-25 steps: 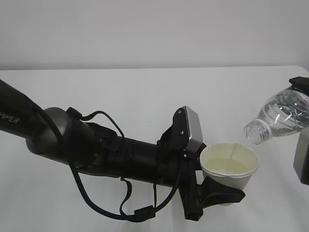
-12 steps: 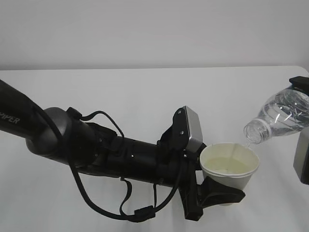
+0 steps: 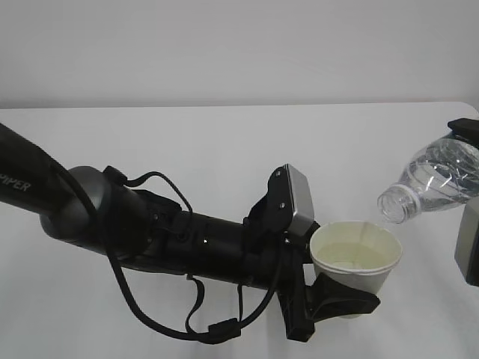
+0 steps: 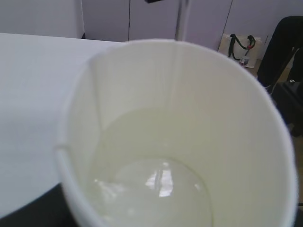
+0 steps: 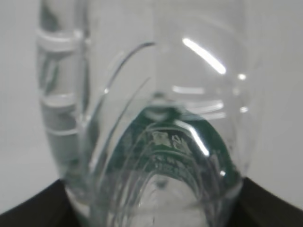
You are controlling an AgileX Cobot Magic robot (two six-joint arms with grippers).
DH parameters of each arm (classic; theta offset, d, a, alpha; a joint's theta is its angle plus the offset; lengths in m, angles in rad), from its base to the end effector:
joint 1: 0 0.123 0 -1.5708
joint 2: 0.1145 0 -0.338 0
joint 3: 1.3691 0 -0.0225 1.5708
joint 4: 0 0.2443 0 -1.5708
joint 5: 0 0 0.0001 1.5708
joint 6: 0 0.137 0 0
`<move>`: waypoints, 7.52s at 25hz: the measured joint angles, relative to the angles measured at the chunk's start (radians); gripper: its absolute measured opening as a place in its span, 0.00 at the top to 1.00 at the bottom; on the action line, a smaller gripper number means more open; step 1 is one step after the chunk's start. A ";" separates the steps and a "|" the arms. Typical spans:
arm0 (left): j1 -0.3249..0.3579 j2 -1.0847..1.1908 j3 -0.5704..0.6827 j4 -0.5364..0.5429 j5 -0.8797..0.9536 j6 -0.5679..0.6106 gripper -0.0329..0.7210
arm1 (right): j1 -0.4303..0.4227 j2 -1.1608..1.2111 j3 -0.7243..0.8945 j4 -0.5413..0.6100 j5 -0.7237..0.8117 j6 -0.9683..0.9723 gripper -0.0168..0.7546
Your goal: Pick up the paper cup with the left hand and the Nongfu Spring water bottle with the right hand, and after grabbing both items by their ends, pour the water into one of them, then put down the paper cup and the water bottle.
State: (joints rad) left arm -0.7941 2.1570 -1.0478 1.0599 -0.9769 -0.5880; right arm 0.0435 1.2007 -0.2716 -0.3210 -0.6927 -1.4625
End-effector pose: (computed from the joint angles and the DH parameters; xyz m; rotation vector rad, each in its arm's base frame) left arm 0.2462 -0.3917 0.1481 1.4112 1.4470 -1.1755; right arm 0.2248 0.0374 0.2593 -1.5280 1.0620 -1.0259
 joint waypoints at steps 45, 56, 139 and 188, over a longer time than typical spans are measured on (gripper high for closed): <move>0.000 0.000 0.000 -0.038 0.013 -0.002 0.38 | 0.000 0.000 0.000 0.005 -0.053 0.974 0.39; 0.000 0.000 0.000 -0.038 0.013 -0.002 0.38 | 0.000 0.000 0.000 0.007 -0.059 1.243 0.39; 0.000 0.000 0.000 -0.099 -0.028 -0.002 0.38 | 0.000 0.897 -0.324 0.288 -0.432 1.498 0.40; 0.000 0.000 0.000 -0.099 -0.052 -0.002 0.38 | 0.000 0.941 -0.366 0.274 -0.448 1.571 0.14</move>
State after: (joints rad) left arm -0.7941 2.1570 -1.0478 0.9610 -1.0287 -0.5896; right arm 0.0435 2.1421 -0.6379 -0.0471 -1.1403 0.1081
